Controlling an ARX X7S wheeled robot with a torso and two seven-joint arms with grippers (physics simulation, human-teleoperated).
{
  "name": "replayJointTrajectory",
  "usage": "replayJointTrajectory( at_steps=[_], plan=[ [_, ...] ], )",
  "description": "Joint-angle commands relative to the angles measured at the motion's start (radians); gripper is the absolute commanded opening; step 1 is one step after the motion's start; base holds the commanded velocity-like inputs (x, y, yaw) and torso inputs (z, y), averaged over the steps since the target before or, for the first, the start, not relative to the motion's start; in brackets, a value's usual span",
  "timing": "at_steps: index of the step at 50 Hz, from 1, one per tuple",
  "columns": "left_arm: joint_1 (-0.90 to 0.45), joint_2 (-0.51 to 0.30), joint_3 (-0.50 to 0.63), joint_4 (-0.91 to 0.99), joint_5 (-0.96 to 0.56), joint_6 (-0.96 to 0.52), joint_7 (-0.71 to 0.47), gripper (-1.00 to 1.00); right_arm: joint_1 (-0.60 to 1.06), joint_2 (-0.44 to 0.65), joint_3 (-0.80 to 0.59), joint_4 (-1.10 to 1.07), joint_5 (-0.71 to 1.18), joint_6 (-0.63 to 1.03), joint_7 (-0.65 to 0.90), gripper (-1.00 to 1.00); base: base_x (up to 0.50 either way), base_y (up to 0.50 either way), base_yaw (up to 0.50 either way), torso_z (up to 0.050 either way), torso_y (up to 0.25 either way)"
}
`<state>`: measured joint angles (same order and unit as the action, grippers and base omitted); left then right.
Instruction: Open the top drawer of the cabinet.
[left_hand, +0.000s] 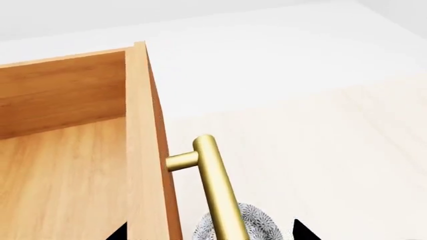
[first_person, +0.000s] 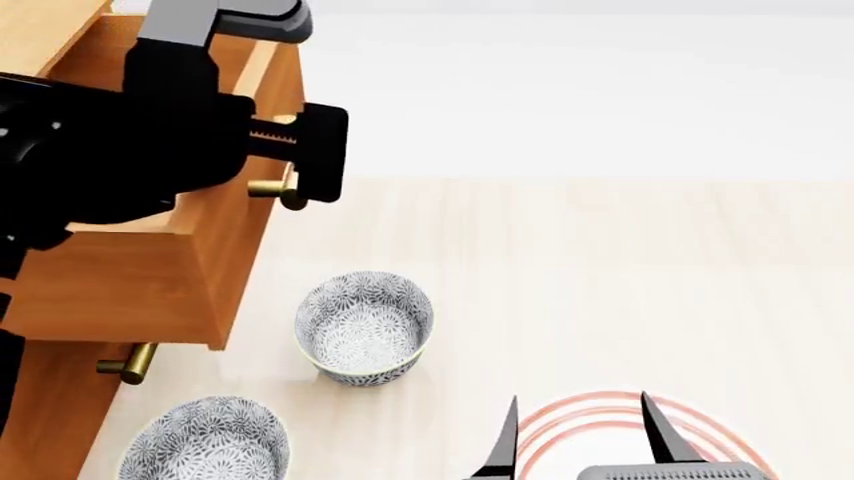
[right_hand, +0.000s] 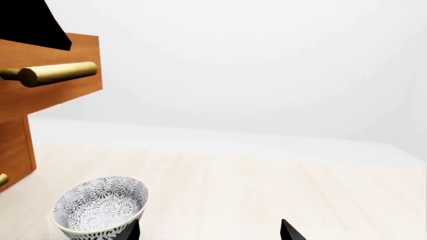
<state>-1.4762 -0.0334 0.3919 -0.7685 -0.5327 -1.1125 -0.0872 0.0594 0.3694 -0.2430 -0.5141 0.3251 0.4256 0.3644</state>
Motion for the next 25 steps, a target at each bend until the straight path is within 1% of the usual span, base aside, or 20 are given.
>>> replayJointTrajectory(
  at_steps=[1, 12, 14, 18, 25],
  plan=[
    [0.062, 0.026, 0.07, 0.004, -0.341, -0.014, -0.007, 1.0, 0.001, 0.003, -0.004, -0.006, 0.002, 0.007, 0.006, 1.0, 0.0, 0.0, 0.0, 0.0, 0.0],
    [0.07, 0.03, 0.167, 0.058, -0.501, 0.003, -0.095, 1.0, 0.003, 0.005, -0.017, -0.004, -0.001, 0.006, 0.004, 1.0, 0.0, 0.0, 0.0, 0.0, 0.0],
    [0.078, 0.025, 0.185, 0.101, -0.523, -0.006, -0.114, 1.0, 0.002, 0.005, -0.016, -0.004, 0.002, 0.004, 0.004, 1.0, 0.0, 0.0, 0.0, 0.0, 0.0],
    [0.077, 0.025, 0.191, 0.121, -0.561, -0.011, -0.143, 1.0, 0.005, 0.006, -0.013, -0.007, 0.007, 0.009, 0.005, 1.0, 0.0, 0.0, 0.0, 0.0, 0.0],
    [0.063, 0.029, 0.237, 0.147, -0.681, 0.002, -0.204, 1.0, 0.015, 0.004, -0.03, -0.017, 0.002, 0.021, 0.009, 1.0, 0.0, 0.0, 0.0, 0.0, 0.0]
  ],
)
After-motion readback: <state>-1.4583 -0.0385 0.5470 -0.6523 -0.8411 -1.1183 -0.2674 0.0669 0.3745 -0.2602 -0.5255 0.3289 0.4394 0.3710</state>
